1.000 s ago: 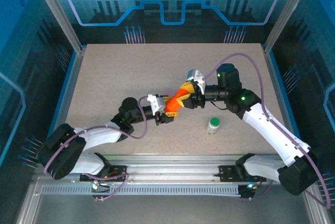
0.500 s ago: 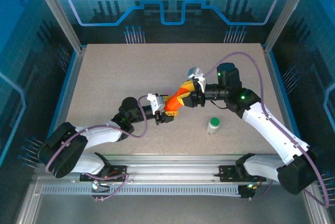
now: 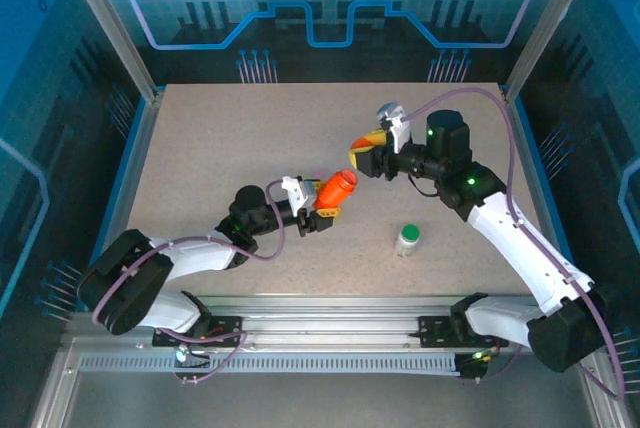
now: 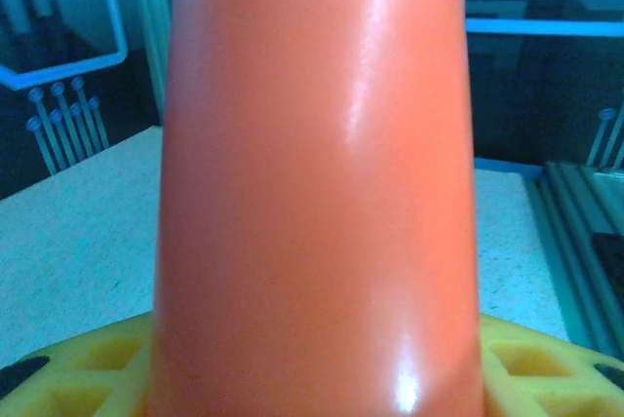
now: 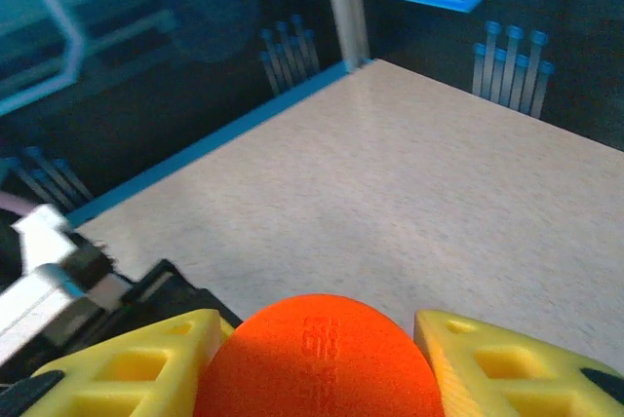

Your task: Sort the pills into containers

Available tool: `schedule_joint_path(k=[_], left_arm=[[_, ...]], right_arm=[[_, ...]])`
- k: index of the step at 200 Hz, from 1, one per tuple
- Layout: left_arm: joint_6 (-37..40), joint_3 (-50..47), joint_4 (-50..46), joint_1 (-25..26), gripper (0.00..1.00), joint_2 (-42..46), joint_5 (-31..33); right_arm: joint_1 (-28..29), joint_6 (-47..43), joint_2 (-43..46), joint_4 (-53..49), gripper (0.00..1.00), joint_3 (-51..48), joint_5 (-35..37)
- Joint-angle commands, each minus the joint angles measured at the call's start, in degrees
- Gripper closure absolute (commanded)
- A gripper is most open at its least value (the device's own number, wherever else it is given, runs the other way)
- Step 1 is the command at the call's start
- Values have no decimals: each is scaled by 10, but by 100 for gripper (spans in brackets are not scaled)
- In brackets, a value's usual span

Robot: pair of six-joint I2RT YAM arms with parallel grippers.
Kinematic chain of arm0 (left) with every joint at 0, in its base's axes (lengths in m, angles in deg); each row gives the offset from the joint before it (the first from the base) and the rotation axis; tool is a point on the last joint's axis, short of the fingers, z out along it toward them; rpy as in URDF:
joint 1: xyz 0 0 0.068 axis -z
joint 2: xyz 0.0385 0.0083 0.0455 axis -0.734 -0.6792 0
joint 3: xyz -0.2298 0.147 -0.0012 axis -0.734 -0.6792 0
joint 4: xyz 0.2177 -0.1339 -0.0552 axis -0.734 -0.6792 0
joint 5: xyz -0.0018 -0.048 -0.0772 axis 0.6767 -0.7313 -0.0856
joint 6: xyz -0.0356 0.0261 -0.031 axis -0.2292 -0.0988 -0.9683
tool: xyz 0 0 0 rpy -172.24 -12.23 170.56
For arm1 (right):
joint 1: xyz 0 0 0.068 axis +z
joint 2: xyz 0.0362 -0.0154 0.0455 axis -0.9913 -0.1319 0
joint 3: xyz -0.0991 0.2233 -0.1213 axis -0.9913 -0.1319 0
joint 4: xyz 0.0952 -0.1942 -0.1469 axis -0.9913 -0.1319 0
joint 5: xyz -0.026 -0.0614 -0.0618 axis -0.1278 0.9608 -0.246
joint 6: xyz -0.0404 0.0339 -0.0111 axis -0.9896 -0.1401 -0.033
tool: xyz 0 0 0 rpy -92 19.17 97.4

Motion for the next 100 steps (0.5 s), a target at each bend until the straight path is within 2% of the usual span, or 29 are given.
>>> schedule_joint_path(k=[1,29,61,100], left_arm=[[-6,-14,-34,-3,83,37,78],[-19,-30,-97,-3,84,79,153],[-46,-23,-239,-2,86,124,245],[-61,-14,-378,-3,86,178,269]], right_arm=[[-11,10,30,-25,77,-16,113],[-13,17,56,-22,77,-59,132],[-13,28,80,25,76,-117,132],[-12,51,106,87,76,-186,101]])
